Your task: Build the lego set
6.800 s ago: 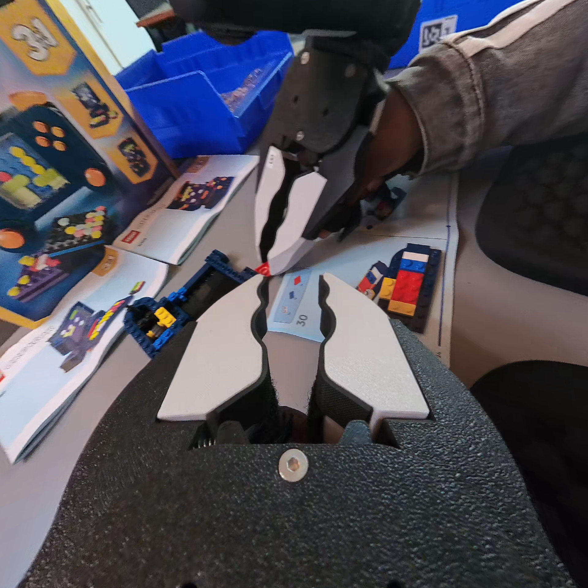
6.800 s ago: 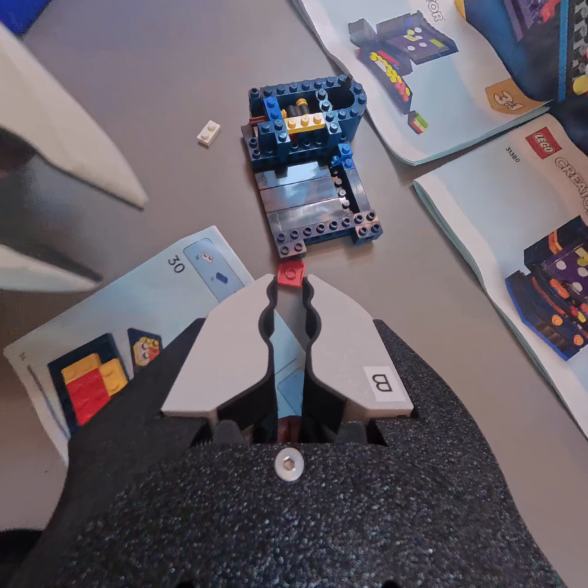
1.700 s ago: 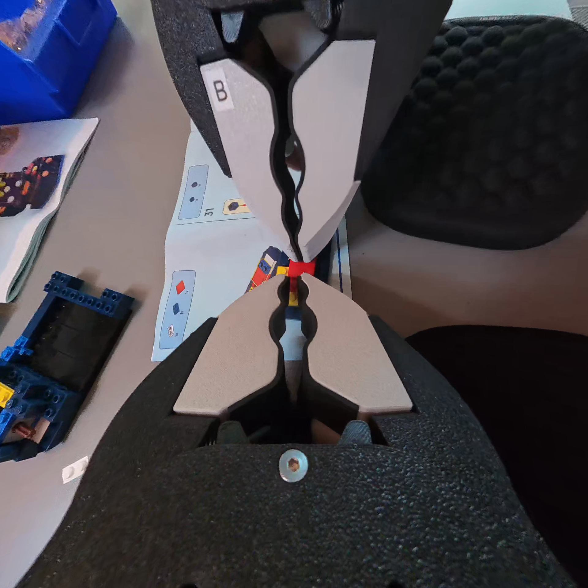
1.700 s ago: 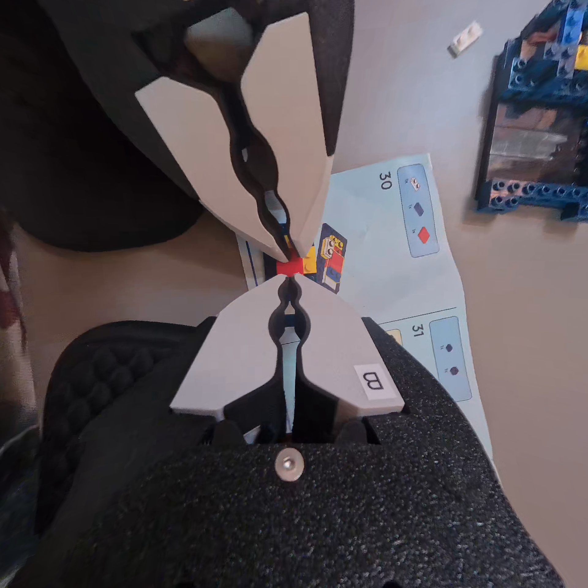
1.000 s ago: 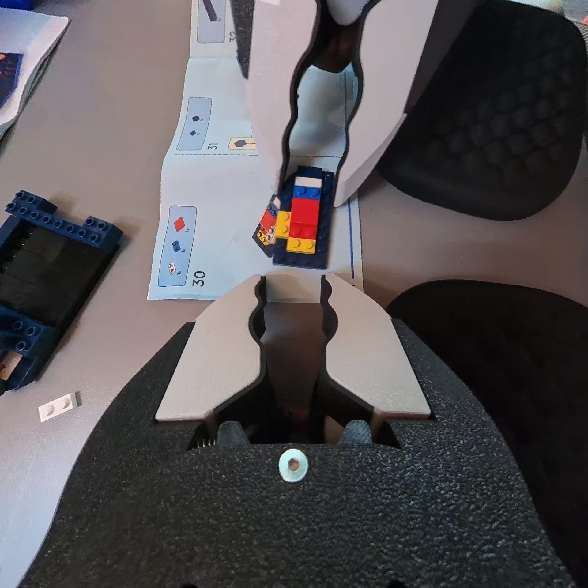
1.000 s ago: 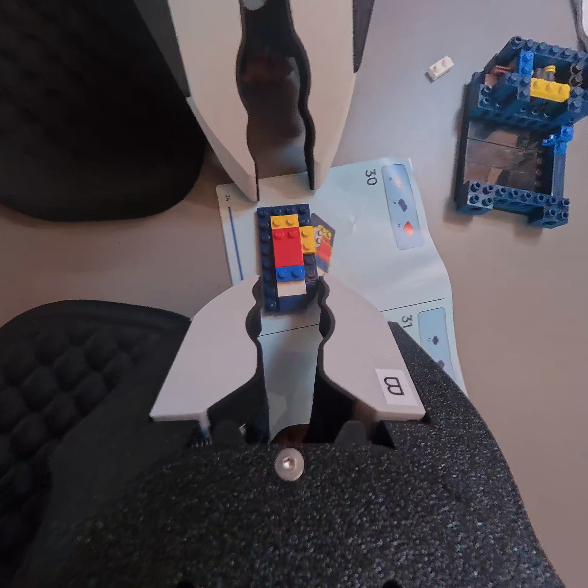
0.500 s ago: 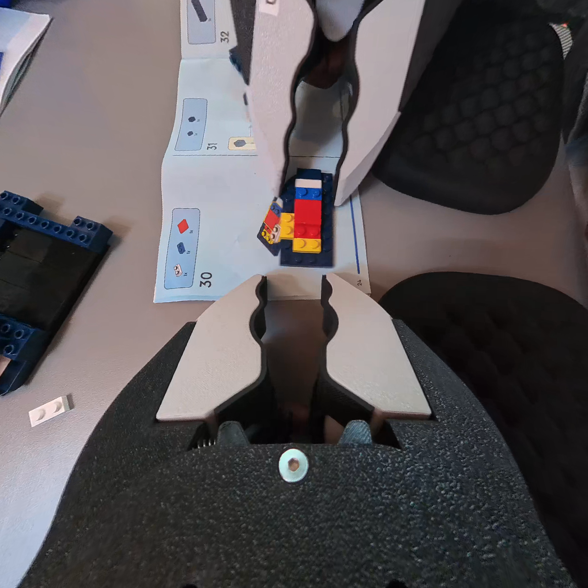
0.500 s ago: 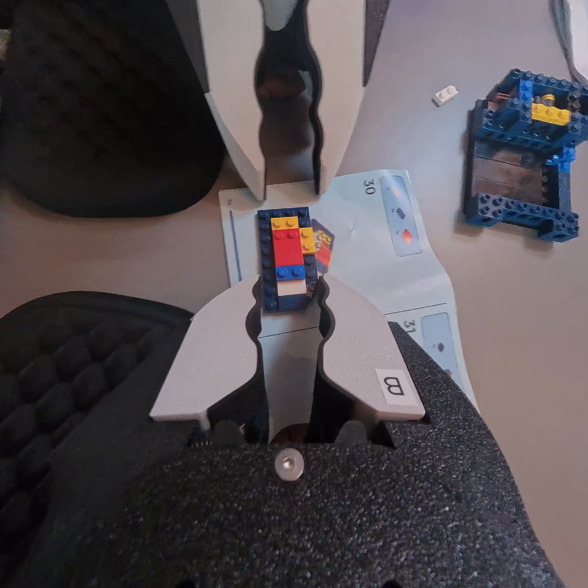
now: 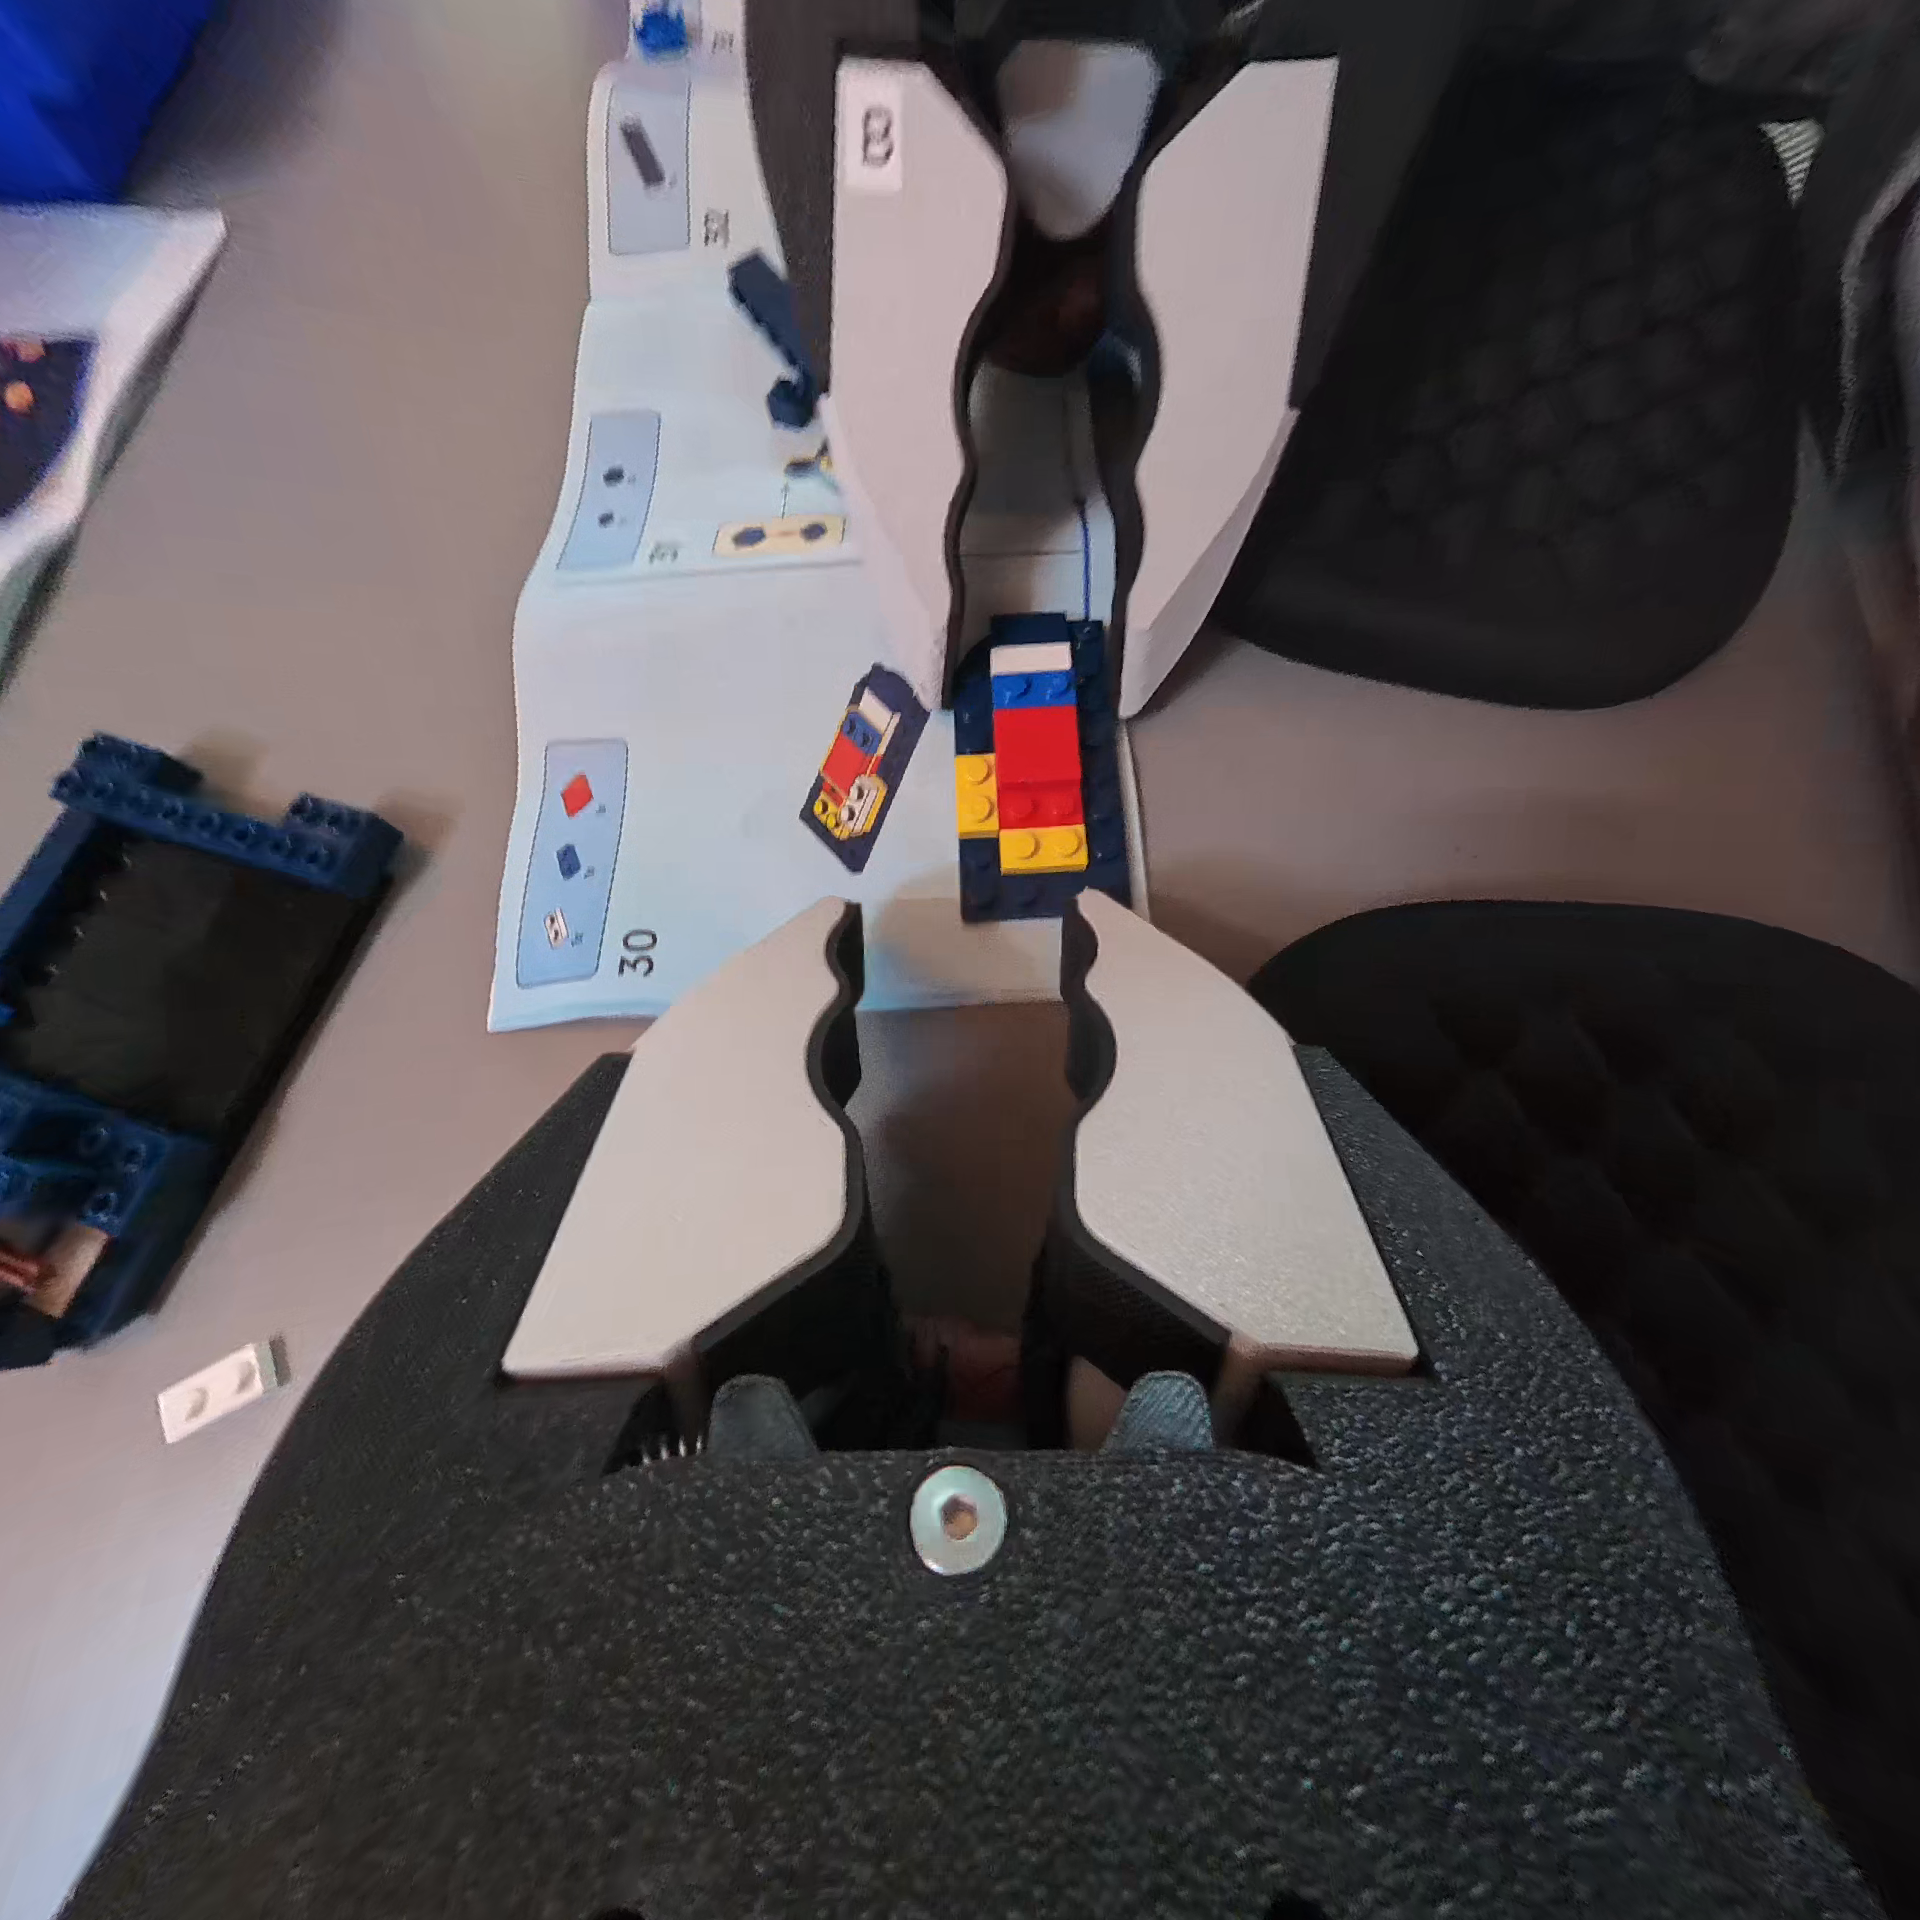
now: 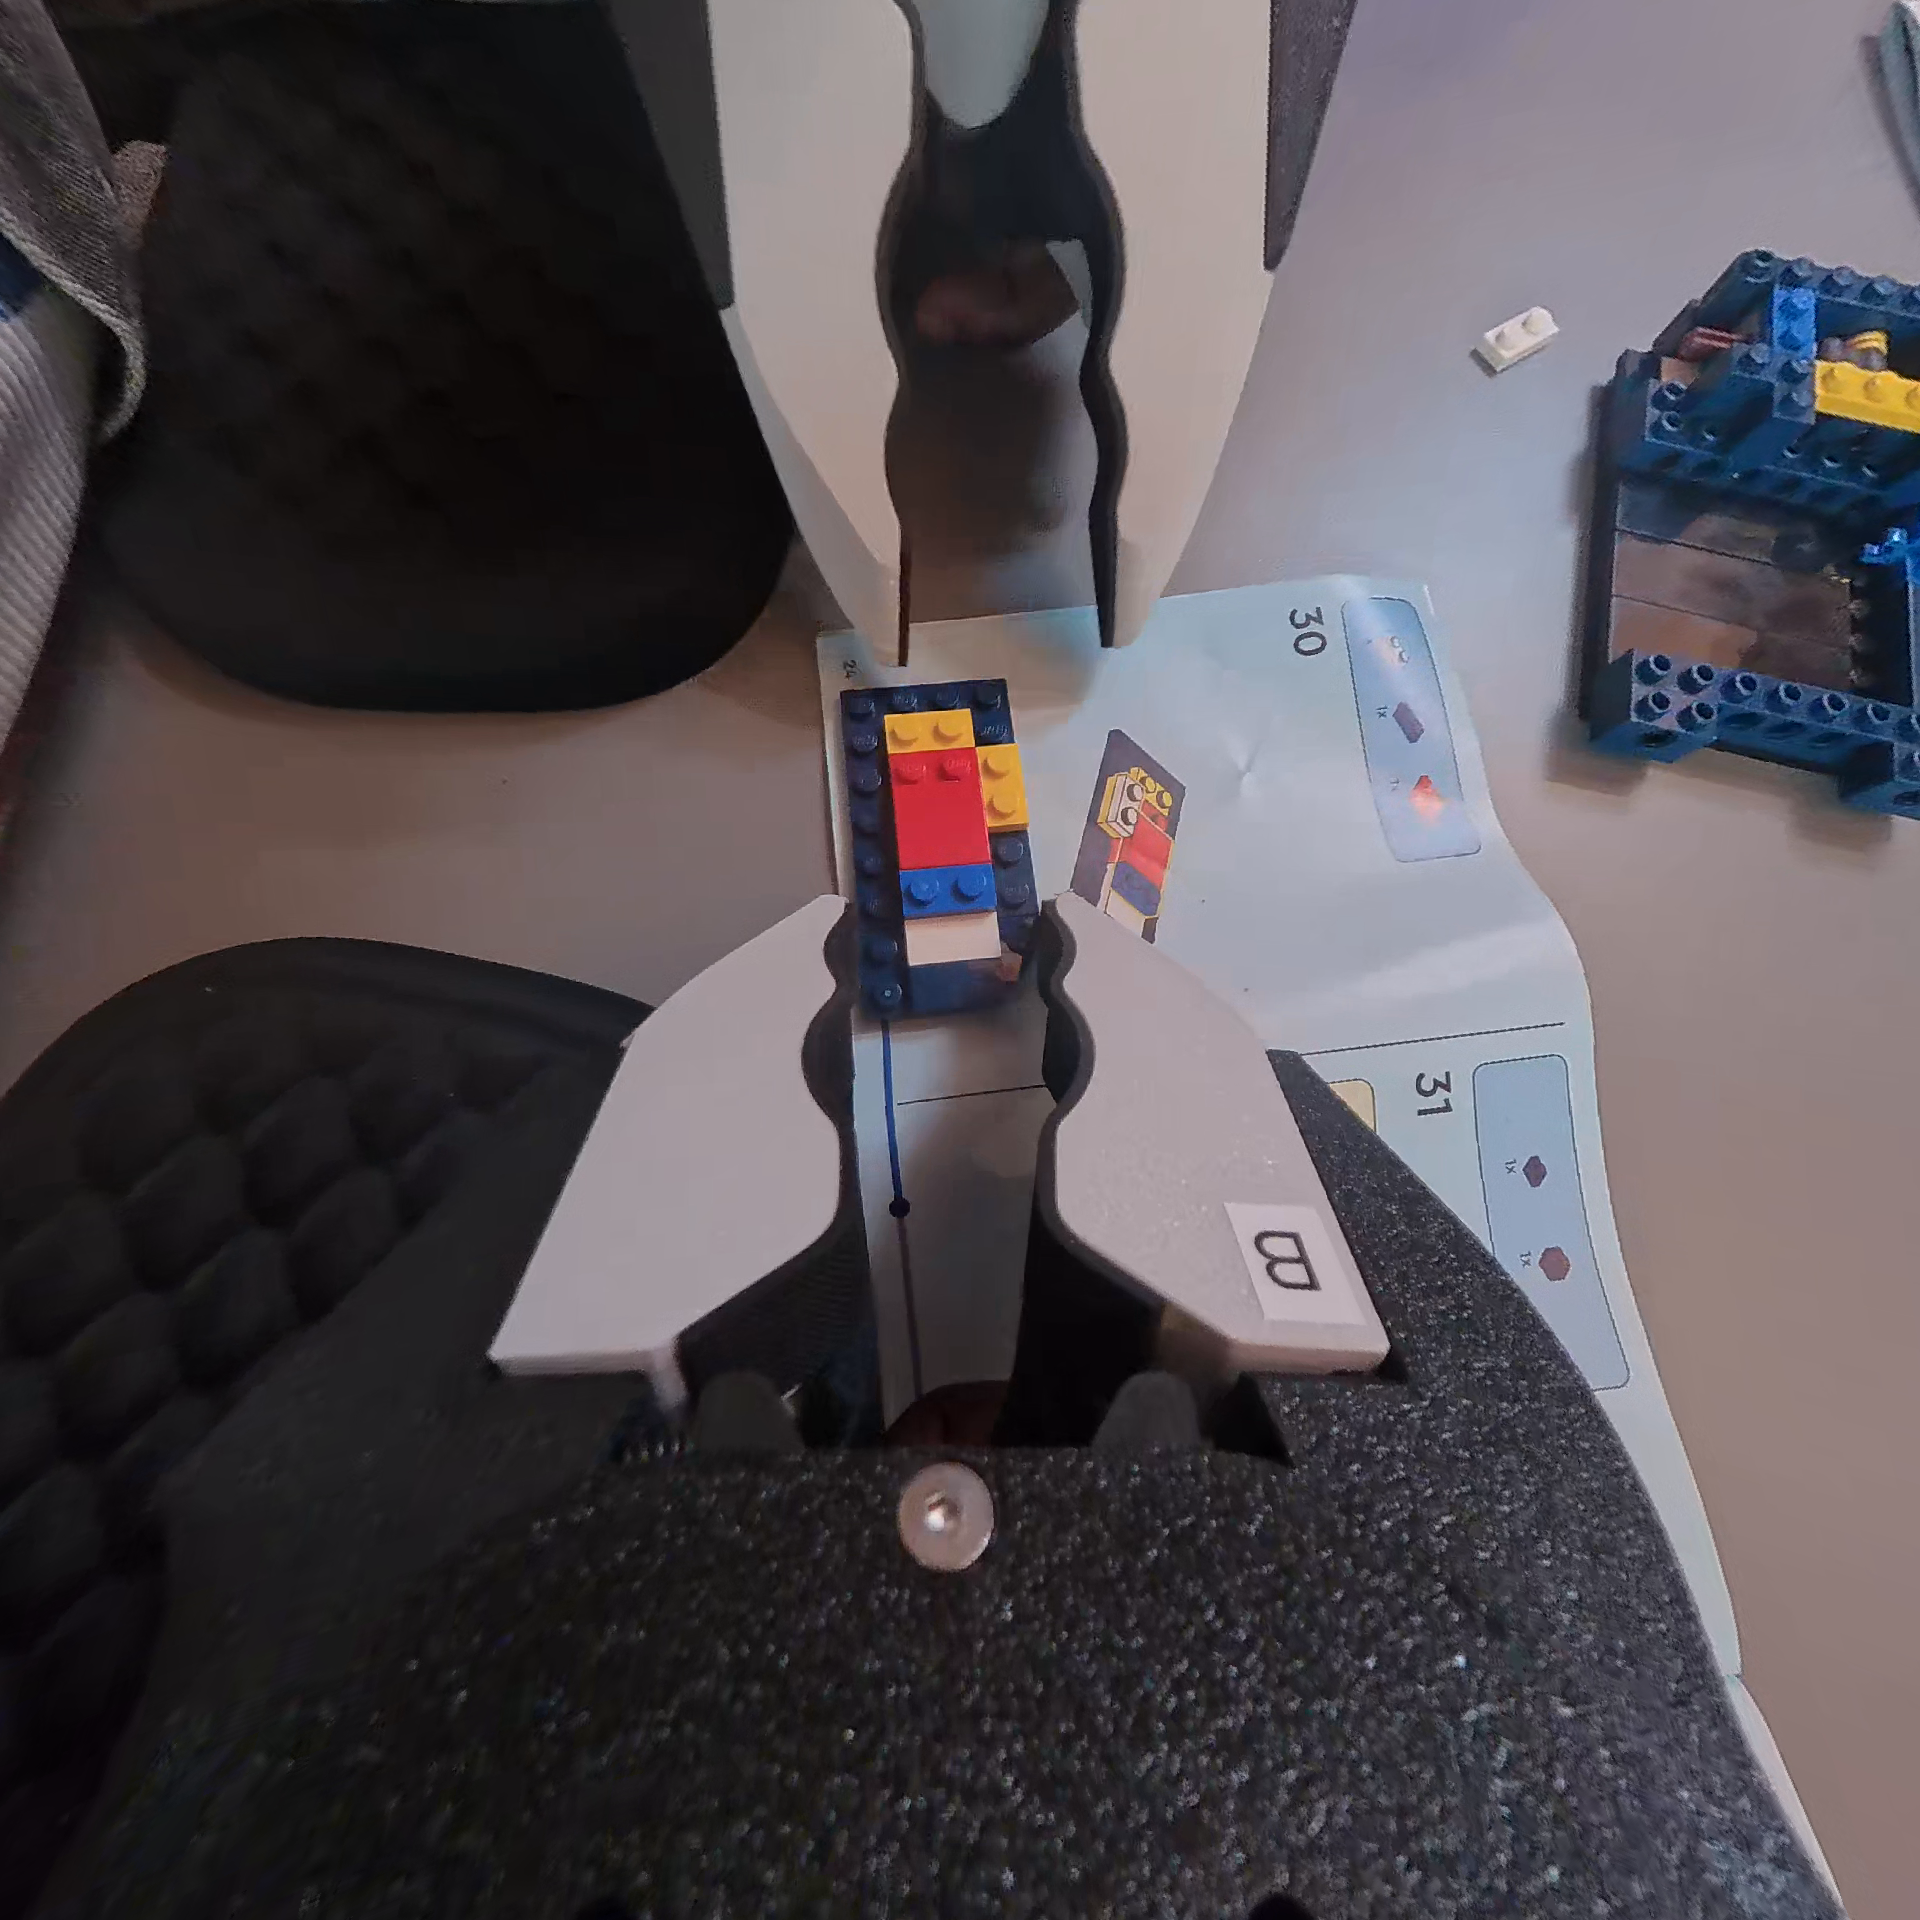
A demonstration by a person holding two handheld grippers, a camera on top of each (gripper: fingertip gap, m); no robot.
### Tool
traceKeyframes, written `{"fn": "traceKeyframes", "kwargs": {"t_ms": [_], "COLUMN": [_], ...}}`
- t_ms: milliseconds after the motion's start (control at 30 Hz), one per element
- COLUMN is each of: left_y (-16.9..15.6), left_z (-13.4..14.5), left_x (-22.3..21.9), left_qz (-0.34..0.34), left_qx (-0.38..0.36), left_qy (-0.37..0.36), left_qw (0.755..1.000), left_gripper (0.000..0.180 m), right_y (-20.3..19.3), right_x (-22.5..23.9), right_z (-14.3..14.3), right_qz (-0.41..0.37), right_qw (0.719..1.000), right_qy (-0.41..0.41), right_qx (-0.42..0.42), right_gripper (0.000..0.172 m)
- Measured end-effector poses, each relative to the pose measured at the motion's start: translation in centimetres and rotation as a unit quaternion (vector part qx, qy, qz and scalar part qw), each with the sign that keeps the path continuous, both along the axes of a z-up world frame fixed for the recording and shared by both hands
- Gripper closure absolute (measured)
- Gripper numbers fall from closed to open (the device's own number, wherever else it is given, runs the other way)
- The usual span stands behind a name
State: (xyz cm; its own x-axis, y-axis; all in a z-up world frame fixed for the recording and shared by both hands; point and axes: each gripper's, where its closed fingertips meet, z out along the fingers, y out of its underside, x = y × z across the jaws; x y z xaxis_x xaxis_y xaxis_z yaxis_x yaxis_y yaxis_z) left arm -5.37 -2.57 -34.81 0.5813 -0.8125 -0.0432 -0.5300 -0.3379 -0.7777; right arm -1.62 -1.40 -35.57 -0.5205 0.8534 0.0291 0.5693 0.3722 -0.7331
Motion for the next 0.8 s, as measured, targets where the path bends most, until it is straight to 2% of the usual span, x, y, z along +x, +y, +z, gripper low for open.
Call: {"fn": "traceKeyframes", "kwargs": {"t_ms": [167,300,800], "left_y": [-0.1,-0.4,-0.7], "left_z": [1.3,0.0,-0.3], "left_x": [1.6,1.3,1.5], "left_qz": [-0.028,-0.033,-0.045], "left_qx": [0.044,0.022,0.011], "left_qy": [-0.021,0.018,0.018], "left_qw": [0.998,0.999,0.999], "left_gripper": [0.154,0.159,0.164], "right_y": [0.0,0.0,-0.2], "right_x": [-0.1,-0.1,-0.3], "right_z": [0.0,0.0,0.0], "right_qz": [-0.009,-0.020,-0.019], "right_qw": [1.000,1.000,1.000], "right_qy": [-0.007,-0.012,0.001], "right_qx": [0.000,0.014,0.007], "right_gripper": [0.139,0.139,0.139]}}
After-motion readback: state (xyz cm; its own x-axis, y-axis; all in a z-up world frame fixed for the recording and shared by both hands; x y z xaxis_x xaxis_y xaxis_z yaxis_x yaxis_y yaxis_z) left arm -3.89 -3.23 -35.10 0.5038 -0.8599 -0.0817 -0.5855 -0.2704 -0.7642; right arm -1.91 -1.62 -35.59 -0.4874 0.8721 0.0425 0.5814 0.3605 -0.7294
